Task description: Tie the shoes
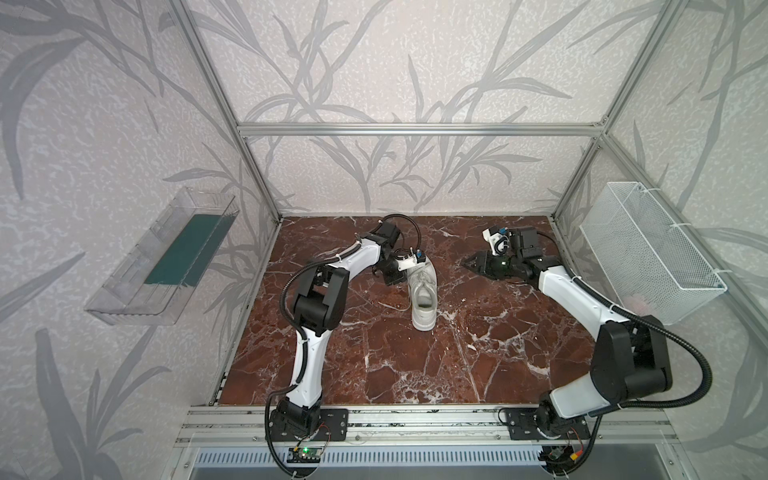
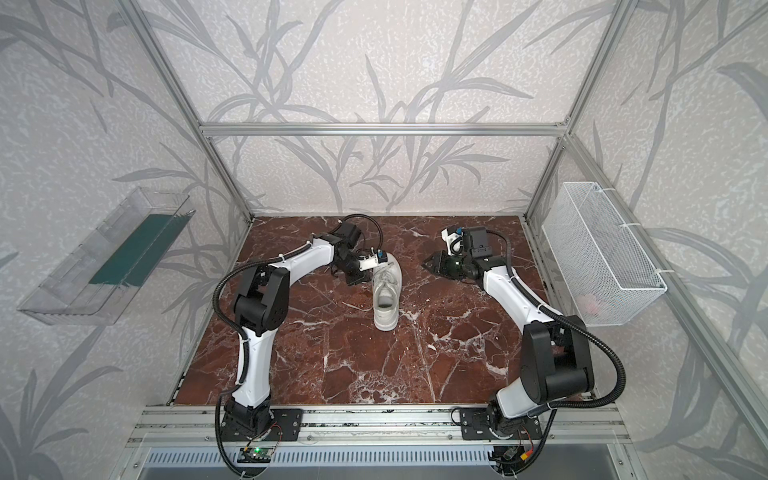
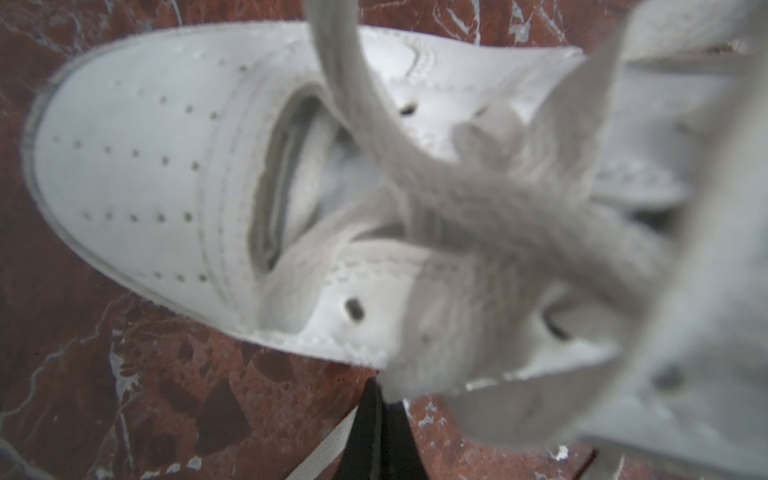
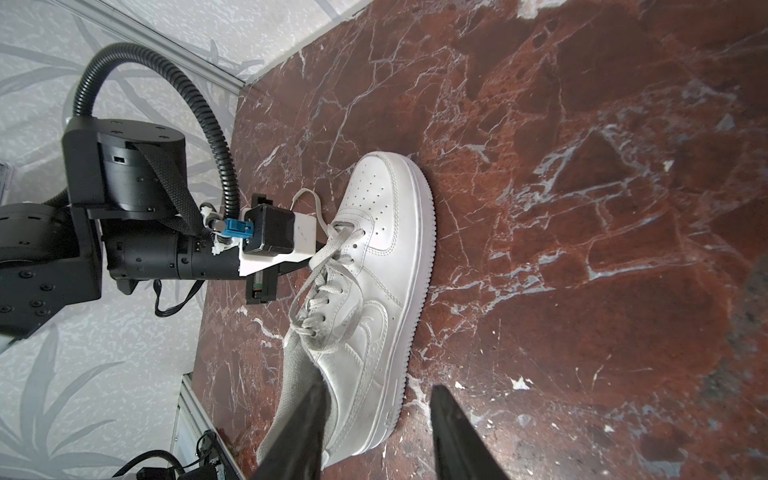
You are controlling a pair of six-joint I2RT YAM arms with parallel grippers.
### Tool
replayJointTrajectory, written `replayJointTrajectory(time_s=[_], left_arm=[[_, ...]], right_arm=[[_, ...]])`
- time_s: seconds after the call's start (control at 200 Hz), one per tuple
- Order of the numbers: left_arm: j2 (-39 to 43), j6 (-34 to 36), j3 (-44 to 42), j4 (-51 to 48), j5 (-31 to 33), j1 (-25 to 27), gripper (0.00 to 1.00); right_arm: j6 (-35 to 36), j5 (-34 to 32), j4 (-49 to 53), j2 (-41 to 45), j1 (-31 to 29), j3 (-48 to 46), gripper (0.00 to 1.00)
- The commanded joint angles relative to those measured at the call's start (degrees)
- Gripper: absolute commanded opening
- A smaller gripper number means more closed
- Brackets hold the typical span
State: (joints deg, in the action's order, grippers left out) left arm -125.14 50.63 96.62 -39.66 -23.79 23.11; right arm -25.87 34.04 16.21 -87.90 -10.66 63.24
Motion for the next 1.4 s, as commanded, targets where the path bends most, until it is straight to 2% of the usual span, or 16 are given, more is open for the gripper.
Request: replayJointTrajectory(time_s=[0.0, 0.605, 0.825, 1.22, 1.395], left_arm=[[1.4, 2.3, 1.6, -3.3, -0.8, -0.2, 0.00], [4.1, 2.8, 3.7, -5.3, -1.7, -0.2, 0.00], [5.3, 3.2, 3.9, -6.0, -1.1, -0.2, 0.00], [8.0, 3.7, 3.9, -6.2, 0.1, -0.3, 0.00], [8.0, 3.7, 3.1, -6.1, 0.5, -0.3, 0.00]], right_arm=[[-0.2, 1.1, -0.1, 1.0, 0.4, 0.1, 0.43], [-5.4, 3.6, -8.0, -5.5, -3.7, 1.8, 0.40], [-9.0, 5.5, -12.9, -9.0, -6.1, 2.4, 0.26], [-13.7, 7.1, -18.1, -12.7, -8.7, 3.1, 0.17], [-15.2, 7.2, -19.2, -14.0, -8.9, 3.0, 0.22]])
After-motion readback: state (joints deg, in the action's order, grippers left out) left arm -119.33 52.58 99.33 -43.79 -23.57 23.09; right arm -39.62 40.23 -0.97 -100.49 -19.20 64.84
